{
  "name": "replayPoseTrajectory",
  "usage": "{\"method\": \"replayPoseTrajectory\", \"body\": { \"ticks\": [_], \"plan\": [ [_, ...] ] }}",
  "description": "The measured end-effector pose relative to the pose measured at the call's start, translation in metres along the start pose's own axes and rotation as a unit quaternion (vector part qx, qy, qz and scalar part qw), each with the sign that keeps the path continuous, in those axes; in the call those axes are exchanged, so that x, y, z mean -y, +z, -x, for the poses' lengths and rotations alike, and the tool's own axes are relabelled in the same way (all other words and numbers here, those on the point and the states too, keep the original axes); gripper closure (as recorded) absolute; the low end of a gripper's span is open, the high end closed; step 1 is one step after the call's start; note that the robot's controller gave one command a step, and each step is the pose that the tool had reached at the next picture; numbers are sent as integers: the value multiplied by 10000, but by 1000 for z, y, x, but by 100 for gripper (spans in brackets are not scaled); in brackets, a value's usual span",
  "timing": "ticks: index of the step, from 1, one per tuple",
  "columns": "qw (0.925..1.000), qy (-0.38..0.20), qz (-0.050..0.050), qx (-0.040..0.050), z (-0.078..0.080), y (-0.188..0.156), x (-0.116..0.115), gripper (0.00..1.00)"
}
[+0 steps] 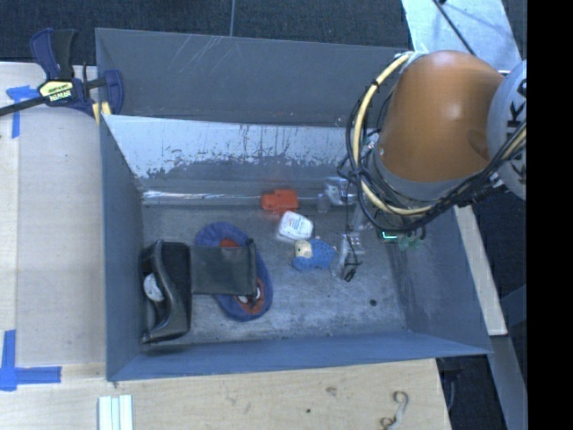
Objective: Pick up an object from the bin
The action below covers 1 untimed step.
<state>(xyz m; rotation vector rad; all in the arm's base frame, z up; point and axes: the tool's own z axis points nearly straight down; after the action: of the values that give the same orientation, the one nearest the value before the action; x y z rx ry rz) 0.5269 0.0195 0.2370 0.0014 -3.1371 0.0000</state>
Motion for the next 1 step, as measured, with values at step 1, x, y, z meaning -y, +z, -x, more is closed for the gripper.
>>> {"method": "replayPoseTrajectory", "body": {
  "ticks": [1],
  "plan": [
    [9997,237,6,16,60,169,26,0]
  ]
}}
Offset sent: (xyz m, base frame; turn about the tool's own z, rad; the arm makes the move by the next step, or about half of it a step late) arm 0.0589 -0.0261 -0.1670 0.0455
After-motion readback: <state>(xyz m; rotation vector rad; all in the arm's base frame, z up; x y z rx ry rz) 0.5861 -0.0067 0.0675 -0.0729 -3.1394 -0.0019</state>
